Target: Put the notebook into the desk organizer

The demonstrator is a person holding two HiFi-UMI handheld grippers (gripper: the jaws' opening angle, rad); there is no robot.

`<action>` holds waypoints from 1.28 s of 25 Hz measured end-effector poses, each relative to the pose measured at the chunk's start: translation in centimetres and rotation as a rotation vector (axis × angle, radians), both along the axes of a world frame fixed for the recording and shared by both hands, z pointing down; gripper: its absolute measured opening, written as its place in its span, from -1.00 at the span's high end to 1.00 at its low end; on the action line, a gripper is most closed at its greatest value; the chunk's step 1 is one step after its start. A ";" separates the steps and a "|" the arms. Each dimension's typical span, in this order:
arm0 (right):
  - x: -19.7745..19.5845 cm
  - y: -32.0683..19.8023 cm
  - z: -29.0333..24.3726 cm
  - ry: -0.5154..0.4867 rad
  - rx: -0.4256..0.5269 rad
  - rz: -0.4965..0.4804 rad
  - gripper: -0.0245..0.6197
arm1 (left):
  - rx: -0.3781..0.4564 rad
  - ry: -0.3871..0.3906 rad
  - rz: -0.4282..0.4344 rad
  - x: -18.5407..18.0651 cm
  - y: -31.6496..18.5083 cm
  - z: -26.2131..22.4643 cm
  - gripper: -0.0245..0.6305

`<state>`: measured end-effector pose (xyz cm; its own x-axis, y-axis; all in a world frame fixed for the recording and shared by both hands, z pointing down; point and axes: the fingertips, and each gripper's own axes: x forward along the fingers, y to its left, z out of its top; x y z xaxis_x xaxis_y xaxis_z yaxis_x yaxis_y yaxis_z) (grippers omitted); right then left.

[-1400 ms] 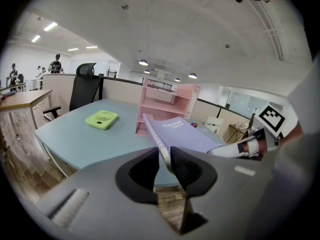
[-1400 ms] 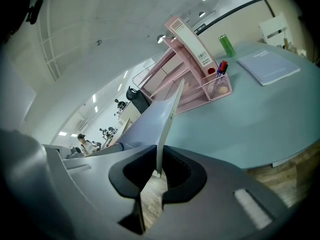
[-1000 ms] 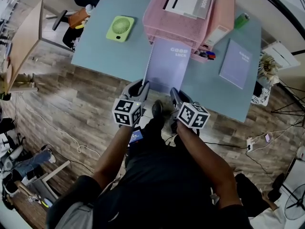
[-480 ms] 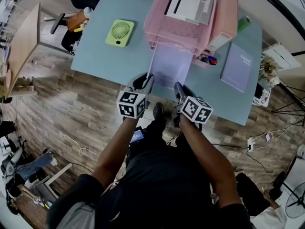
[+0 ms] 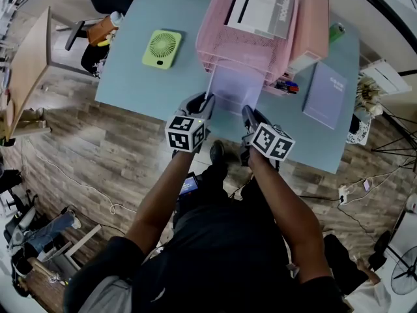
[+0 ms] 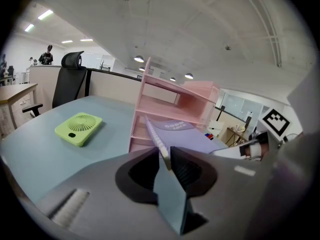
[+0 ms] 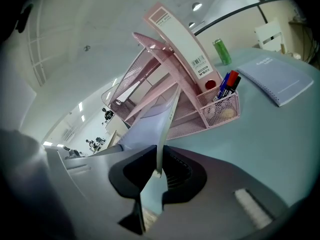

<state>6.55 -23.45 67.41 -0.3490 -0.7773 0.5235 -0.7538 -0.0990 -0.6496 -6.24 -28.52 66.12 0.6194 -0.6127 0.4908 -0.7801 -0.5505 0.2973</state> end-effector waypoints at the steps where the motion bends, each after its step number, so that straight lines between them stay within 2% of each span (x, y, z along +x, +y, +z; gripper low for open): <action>1: 0.1 -0.3 0.2 -0.001 -0.002 0.004 0.81 | -0.003 0.001 0.000 0.1 -0.4 0.2 0.51; 25: 2.6 -8.0 1.6 -0.086 0.006 0.112 0.81 | -0.064 0.034 -0.029 1.8 -8.2 2.9 0.49; 32: 3.1 -8.9 1.7 -0.097 0.005 0.103 0.75 | -0.063 0.019 -0.035 1.8 -9.1 3.4 0.41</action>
<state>9.67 -32.37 69.08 -0.3158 -0.8141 0.4873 -0.6736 -0.1693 -0.7194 -4.42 -37.65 69.52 0.6078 -0.6020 0.5179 -0.7924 -0.5028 0.3455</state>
